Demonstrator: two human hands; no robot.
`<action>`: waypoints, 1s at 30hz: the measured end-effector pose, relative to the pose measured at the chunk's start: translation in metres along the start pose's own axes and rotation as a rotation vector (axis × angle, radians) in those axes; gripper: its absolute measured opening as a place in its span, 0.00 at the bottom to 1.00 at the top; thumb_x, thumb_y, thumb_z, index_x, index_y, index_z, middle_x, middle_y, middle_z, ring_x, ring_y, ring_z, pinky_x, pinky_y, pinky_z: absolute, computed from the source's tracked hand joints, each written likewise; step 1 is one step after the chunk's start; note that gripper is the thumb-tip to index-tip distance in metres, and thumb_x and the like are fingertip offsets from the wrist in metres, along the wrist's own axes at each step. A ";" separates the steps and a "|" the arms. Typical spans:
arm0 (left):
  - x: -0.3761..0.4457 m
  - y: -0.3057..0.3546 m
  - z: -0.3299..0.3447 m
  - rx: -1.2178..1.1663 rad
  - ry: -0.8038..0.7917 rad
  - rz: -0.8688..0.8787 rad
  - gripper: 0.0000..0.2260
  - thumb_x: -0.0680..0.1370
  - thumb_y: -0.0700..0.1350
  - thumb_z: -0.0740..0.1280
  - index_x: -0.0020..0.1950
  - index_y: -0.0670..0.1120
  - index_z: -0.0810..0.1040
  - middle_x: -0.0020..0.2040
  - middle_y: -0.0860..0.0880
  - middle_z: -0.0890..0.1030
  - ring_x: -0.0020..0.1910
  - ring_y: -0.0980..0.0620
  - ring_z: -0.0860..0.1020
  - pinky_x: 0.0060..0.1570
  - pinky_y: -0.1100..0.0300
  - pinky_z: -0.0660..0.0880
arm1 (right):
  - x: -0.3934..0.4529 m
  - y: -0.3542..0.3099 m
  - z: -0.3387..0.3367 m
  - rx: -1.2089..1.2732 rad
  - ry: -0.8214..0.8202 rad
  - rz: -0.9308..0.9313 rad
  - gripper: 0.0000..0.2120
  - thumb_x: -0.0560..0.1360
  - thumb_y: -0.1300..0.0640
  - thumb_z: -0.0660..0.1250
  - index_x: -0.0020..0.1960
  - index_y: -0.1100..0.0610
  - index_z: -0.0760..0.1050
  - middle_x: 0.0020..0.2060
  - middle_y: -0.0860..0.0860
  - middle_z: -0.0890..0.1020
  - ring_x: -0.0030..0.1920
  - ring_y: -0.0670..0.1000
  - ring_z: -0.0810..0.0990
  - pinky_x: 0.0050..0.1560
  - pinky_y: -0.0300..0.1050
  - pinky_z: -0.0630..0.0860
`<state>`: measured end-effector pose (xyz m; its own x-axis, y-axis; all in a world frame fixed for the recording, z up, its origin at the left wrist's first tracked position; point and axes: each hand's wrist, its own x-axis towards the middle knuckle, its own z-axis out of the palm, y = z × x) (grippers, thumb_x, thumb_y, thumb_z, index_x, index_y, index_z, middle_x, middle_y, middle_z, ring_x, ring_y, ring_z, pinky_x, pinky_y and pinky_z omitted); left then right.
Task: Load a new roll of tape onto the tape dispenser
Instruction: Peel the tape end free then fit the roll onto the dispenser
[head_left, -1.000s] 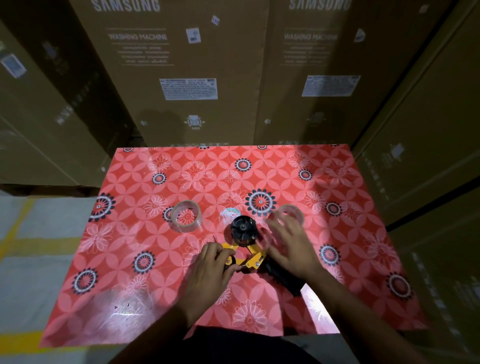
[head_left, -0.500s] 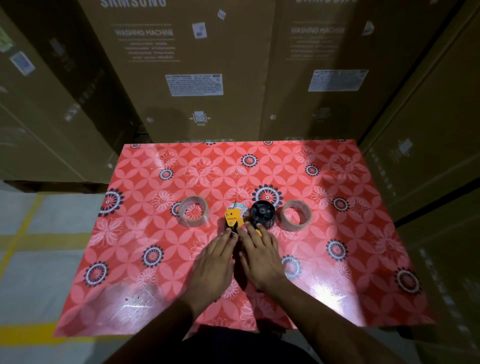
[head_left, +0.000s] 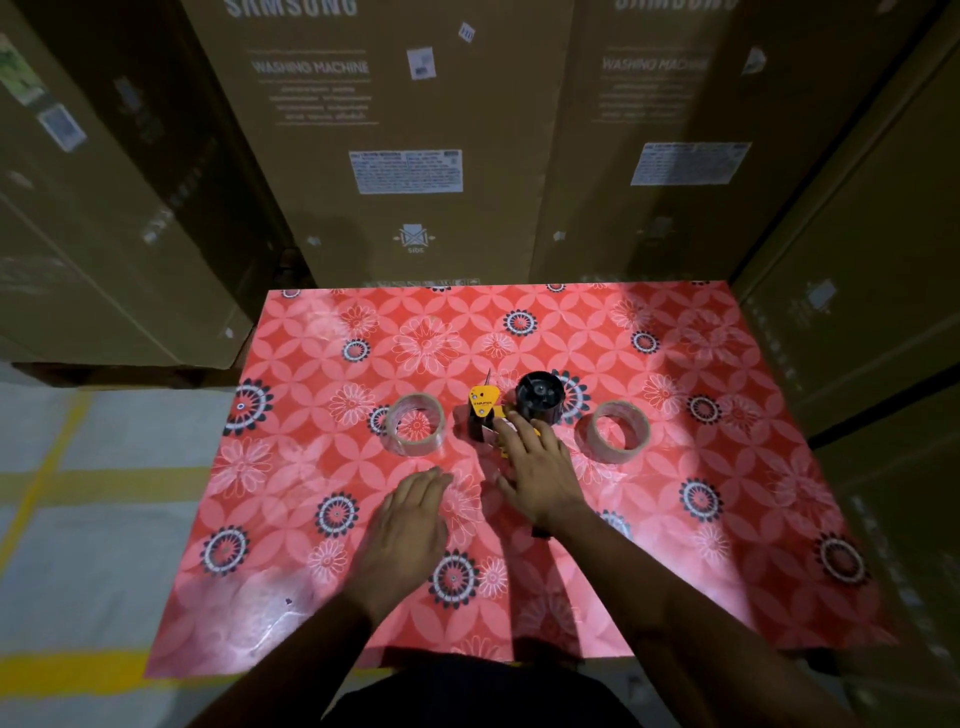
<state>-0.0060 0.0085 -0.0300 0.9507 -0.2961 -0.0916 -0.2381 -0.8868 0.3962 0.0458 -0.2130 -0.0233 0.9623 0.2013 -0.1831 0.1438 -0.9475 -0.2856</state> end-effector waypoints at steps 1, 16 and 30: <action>0.005 -0.005 -0.004 0.015 0.019 0.007 0.25 0.80 0.44 0.62 0.78 0.51 0.62 0.77 0.50 0.67 0.75 0.51 0.63 0.75 0.50 0.62 | -0.001 -0.002 -0.001 0.003 0.010 0.004 0.37 0.78 0.44 0.64 0.81 0.49 0.51 0.81 0.51 0.55 0.79 0.59 0.54 0.74 0.63 0.60; 0.079 -0.031 -0.037 0.050 -0.012 0.123 0.29 0.79 0.34 0.65 0.73 0.61 0.64 0.54 0.48 0.83 0.55 0.46 0.79 0.68 0.44 0.72 | -0.049 -0.026 0.002 0.221 0.325 -0.048 0.29 0.72 0.57 0.68 0.72 0.53 0.68 0.71 0.54 0.69 0.70 0.56 0.65 0.71 0.54 0.68; 0.021 0.078 -0.107 -1.535 0.132 -0.136 0.14 0.75 0.37 0.70 0.60 0.44 0.75 0.53 0.40 0.85 0.48 0.45 0.83 0.45 0.56 0.80 | -0.058 -0.049 -0.106 0.953 0.248 -0.219 0.18 0.77 0.57 0.69 0.66 0.48 0.77 0.59 0.44 0.79 0.50 0.47 0.80 0.50 0.42 0.78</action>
<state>0.0165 -0.0294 0.0965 0.9774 -0.1409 -0.1576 0.1961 0.3259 0.9249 0.0069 -0.2045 0.1008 0.9732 0.1870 0.1338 0.1834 -0.2801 -0.9423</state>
